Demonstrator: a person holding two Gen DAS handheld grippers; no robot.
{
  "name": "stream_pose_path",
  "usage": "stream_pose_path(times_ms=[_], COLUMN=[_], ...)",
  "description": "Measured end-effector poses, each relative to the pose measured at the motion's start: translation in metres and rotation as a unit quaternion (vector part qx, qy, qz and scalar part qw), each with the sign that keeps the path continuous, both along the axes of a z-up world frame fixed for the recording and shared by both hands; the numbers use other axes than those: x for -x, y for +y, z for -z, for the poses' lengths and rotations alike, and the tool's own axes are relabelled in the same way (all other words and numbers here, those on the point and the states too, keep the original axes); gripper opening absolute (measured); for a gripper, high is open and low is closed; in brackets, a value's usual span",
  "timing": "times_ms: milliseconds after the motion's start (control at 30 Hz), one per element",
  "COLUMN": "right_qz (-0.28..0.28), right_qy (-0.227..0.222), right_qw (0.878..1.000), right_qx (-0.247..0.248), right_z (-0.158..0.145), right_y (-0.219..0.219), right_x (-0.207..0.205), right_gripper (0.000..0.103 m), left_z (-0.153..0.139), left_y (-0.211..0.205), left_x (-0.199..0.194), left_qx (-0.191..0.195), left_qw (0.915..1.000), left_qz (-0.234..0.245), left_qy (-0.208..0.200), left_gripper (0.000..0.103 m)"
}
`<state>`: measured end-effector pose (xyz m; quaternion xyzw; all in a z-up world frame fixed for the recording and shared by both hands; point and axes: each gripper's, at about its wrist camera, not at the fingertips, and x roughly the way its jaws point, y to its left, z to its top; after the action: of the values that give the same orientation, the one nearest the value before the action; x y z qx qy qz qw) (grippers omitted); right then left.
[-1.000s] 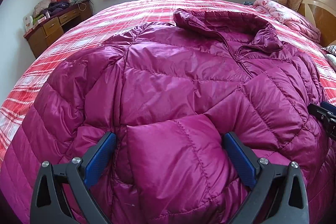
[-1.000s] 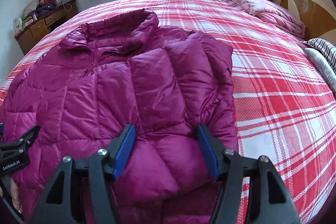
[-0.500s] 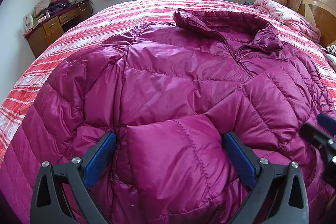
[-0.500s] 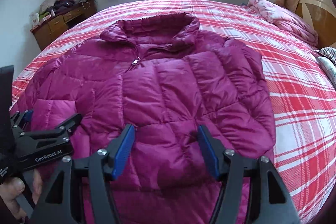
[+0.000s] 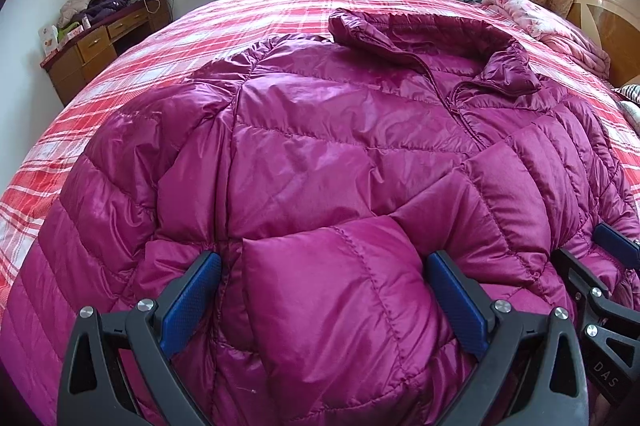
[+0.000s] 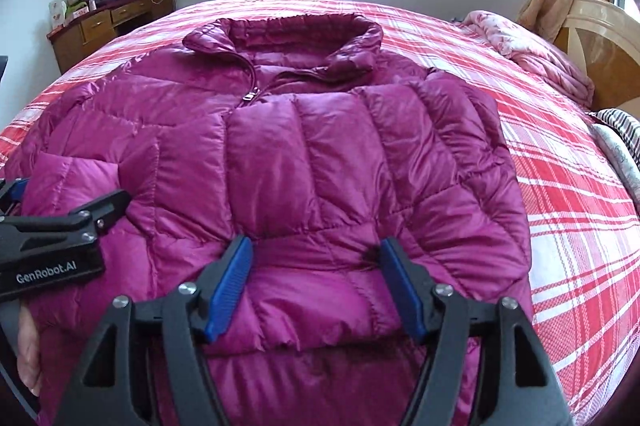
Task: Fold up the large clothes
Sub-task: 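Reach the left tool to the other sleeve cuff and close on it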
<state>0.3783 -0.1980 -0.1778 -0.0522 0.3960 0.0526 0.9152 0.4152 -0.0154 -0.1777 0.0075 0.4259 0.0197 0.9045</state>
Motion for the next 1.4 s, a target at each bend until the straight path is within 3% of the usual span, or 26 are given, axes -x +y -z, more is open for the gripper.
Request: stream_pose_path(times_ms=[233,400,633,700,833,933,1133,1267,1333,1367,1400], right_qz=[0.001,0.001,0.002,0.002,0.002,0.002,0.003,0.003,0.004,0.004,0.005], right_qy=[-0.005,-0.006,-0.007,-0.009,-0.011,-0.013,-0.015,-0.016,-0.018,-0.018,-0.019], right_qw=[1.000,1.000,1.000,1.000,1.000,1.000,1.000,1.000,1.000,1.000,1.000], right_qx=[-0.003,-0.007,-0.007,-0.007,-0.006,-0.006,-0.007,-0.007,-0.007,-0.006,-0.005], right_z=[0.001,0.000,0.000,0.000,-0.001,-0.001,-0.002,-0.003,-0.004,-0.004,-0.004], right_y=[-0.001,-0.002,-0.002,-0.002,-0.002,-0.002,-0.003,-0.004,-0.004,-0.004,-0.004], right_x=[0.002,0.002,0.002,0.002,0.004,0.005,0.007,0.008,0.009,0.009,0.009], right_gripper=[0.071,0.071,0.071,0.071,0.071,0.071,0.071,0.072,0.072,0.072,0.072], left_z=[-0.014,-0.045,-0.060,-0.063,-0.060,-0.049,-0.022,-0.015,-0.013,-0.011,-0.012], left_y=[0.012,0.049,0.145,0.183,0.234,0.255,0.260,0.252,0.248,0.246,0.246], left_x=[0.013,0.040,0.077,0.096,0.130,0.149,0.166,0.175,0.180,0.182,0.182], left_qx=[-0.009,-0.038,-0.110,-0.121,-0.096,-0.057,0.015,0.038,0.044,0.052,0.051], left_qw=[0.9998,0.9970,0.9850,0.9760,0.9696,0.9725,0.9745,0.9752,0.9773,0.9789,0.9798], left_qz=[0.015,-0.002,-0.101,-0.158,-0.212,-0.220,-0.223,-0.218,-0.207,-0.197,-0.193], left_qy=[-0.013,-0.067,-0.086,-0.088,-0.077,-0.050,-0.017,-0.014,-0.014,-0.011,-0.013], left_gripper=[0.102,0.102,0.102,0.102,0.102,0.102,0.102,0.102,0.081,0.052,0.044])
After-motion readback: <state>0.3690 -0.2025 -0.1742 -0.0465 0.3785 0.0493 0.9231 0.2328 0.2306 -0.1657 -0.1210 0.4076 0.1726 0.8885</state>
